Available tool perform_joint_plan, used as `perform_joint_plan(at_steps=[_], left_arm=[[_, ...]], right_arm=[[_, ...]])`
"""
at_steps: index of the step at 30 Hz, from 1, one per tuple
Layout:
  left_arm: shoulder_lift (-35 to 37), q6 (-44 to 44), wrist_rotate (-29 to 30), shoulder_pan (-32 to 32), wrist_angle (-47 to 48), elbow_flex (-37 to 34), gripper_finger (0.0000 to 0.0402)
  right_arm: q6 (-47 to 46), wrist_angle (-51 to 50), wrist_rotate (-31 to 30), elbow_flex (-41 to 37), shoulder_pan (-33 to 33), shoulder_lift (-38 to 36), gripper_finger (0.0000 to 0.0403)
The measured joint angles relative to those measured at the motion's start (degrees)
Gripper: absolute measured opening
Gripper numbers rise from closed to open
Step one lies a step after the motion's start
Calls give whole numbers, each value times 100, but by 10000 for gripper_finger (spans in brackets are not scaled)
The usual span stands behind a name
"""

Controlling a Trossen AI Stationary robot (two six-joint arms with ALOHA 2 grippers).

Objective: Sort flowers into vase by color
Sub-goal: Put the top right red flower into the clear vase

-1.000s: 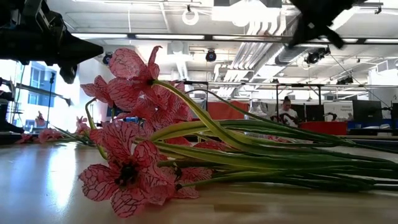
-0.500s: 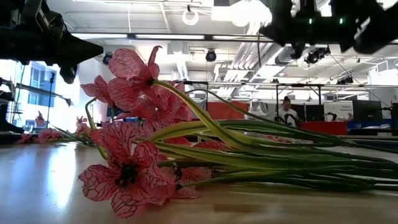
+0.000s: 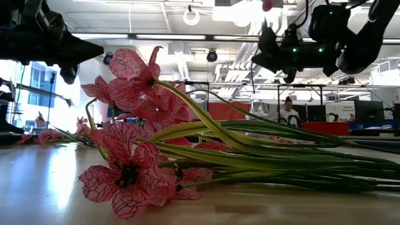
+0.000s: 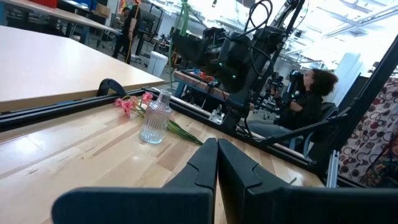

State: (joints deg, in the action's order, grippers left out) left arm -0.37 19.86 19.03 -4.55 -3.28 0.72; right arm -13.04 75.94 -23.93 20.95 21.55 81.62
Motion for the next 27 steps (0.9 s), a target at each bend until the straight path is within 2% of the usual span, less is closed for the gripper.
perform_joint_plan(at_steps=[12,22,27], left_arm=[[0,-1,1,0,1,-1,0],[0,0,1,-1,1,0,0],[-1,0,0,1,1,1,0]], right_arm=[[408,-329,38,108,29,234,0],[613,378,36,108,28,220,0],[635,-135,36,108,27,201,0]])
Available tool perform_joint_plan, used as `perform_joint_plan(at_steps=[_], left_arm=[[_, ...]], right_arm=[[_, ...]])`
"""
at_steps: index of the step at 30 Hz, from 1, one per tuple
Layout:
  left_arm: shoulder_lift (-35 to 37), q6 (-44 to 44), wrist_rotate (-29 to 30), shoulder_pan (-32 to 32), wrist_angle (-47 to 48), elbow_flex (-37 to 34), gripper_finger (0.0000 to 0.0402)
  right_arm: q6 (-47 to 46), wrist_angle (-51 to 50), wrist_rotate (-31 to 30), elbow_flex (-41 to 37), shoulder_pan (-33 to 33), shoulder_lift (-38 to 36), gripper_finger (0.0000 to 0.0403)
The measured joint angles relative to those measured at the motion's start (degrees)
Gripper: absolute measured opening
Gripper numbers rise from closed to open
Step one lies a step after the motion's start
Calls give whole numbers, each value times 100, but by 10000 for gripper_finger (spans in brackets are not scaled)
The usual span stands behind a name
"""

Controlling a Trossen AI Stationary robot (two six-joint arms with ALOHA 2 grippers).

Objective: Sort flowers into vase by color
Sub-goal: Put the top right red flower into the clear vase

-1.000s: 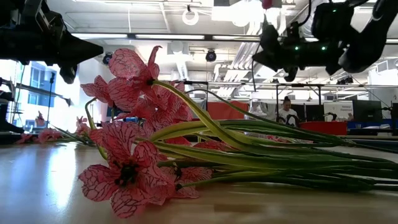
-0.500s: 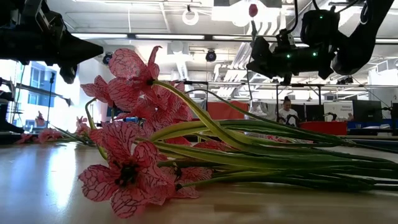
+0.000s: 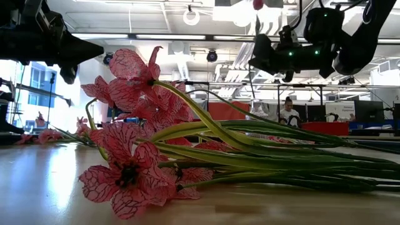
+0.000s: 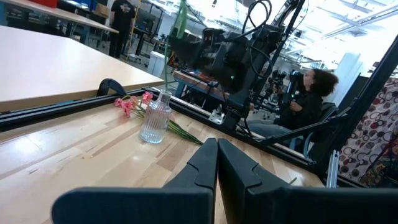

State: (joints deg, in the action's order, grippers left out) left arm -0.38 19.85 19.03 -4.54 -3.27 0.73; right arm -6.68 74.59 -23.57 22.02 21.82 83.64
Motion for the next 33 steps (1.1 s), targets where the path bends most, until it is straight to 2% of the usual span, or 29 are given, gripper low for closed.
perform_joint_plan(at_steps=[9,13,16,24,33], left_arm=[[0,0,2,0,0,0,0],[1,0,2,-1,0,-1,0],[1,0,3,-2,1,-2,0],[0,0,2,-2,-1,-1,0],[0,-1,2,-1,0,0,0]], right_arm=[[-303,-972,6,0,0,-2,0],[-358,-1023,284,0,-32,-86,0],[-365,-1361,312,0,-83,-286,0],[-357,-3053,240,0,-96,-967,0],[-395,-3618,282,0,-96,-1534,1]])
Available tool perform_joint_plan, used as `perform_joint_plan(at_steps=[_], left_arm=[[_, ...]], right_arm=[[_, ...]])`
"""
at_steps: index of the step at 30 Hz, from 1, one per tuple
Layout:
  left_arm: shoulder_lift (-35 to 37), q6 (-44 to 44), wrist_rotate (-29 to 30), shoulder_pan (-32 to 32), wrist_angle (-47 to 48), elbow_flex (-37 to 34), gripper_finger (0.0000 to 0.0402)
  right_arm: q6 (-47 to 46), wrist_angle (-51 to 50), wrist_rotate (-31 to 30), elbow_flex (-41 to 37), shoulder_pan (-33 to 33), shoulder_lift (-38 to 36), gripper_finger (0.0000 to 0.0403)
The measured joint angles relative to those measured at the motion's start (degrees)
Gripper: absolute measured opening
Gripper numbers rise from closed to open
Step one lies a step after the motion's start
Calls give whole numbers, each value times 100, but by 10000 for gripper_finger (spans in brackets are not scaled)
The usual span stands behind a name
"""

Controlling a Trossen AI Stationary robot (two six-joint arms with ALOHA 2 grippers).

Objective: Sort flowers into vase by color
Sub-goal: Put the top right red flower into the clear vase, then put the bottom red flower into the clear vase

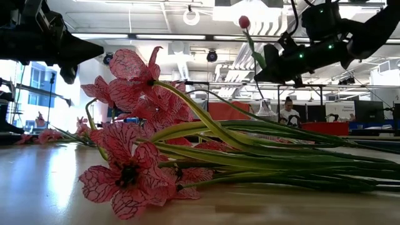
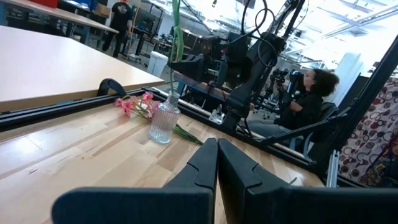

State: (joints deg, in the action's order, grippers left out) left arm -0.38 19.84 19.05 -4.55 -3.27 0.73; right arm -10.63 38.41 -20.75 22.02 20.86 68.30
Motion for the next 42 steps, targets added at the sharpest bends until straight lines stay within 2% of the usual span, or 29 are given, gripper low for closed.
perform_joint_plan(at_steps=[4,10,16,21,29,31,33,36,38,42], left_arm=[[2,2,0,-1,0,-2,0],[2,1,0,1,0,-1,0],[2,2,0,1,0,0,0],[0,1,0,-1,0,-1,0],[0,0,0,1,0,-2,0],[2,2,0,-1,0,1,0],[1,1,0,0,0,0,0],[0,0,0,0,0,-2,0],[0,2,0,0,0,-1,0],[2,2,0,-1,0,-2,0]], right_arm=[[-137,-394,13,0,0,-310,22],[-154,-1355,382,0,0,-876,102],[-447,-2249,1037,0,0,-1454,180],[-649,-3188,1671,0,-2,-1937,219],[-1081,-4655,2604,0,-2,-2763,225],[-1607,-4654,3182,0,0,-2907,222],[-2447,-4465,4052,0,-32,-2953,218],[-3590,-4022,5060,0,-358,-2920,213],[-4019,-3813,5223,0,-751,-2886,211],[-4386,-3721,5078,0,-1735,-2832,211]])
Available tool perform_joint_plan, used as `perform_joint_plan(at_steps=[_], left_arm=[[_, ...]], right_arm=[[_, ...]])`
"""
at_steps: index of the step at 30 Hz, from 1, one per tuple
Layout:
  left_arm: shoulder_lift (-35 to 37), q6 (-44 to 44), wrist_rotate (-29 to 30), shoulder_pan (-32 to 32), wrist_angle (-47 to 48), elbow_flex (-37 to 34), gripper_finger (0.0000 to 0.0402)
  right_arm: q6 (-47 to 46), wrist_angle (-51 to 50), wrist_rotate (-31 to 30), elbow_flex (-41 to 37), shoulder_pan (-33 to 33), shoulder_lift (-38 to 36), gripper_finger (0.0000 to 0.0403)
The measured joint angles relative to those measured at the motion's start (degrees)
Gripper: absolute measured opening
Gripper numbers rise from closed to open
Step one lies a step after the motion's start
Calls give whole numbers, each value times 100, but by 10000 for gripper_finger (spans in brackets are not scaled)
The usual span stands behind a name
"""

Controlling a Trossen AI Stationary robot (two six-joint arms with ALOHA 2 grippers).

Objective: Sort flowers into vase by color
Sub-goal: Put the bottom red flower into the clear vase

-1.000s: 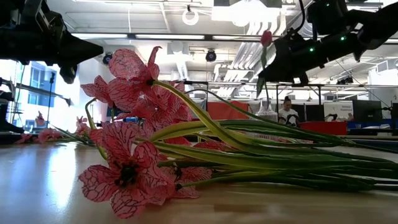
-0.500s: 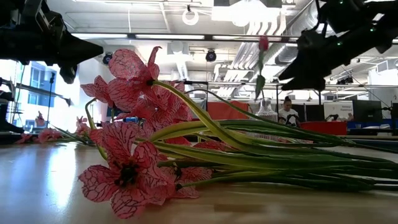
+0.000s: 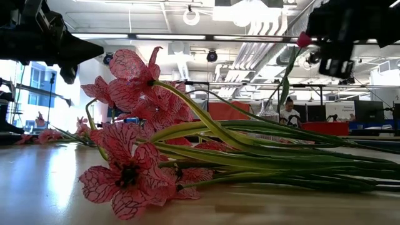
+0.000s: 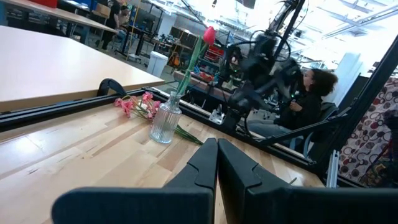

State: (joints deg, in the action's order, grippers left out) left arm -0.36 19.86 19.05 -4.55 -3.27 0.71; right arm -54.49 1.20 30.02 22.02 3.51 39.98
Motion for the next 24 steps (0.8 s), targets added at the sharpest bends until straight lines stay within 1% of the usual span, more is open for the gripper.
perform_joint_plan(at_steps=[3,9,12,15,18,21,22,24], left_arm=[[-2,0,0,2,1,1,0],[-1,-1,0,2,0,1,0],[-1,-2,0,1,1,0,0],[0,0,0,2,0,0,0],[-1,0,0,1,-1,1,0],[0,0,0,2,-1,2,0],[-2,0,0,2,0,2,0],[-2,0,0,-1,0,0,0]], right_arm=[[-403,-14,-132,0,-739,61,211],[-1309,83,-707,0,-2116,326,211],[-1848,360,-970,0,-2662,668,211],[-2488,924,-1338,49,-3143,1187,210],[-2693,1031,-1601,519,-3494,1857,210],[-2608,912,-1609,1346,-3630,2654,210],[-2527,720,-1602,1677,-3630,2946,210],[-2346,15,-1521,2393,-3599,3484,210]])
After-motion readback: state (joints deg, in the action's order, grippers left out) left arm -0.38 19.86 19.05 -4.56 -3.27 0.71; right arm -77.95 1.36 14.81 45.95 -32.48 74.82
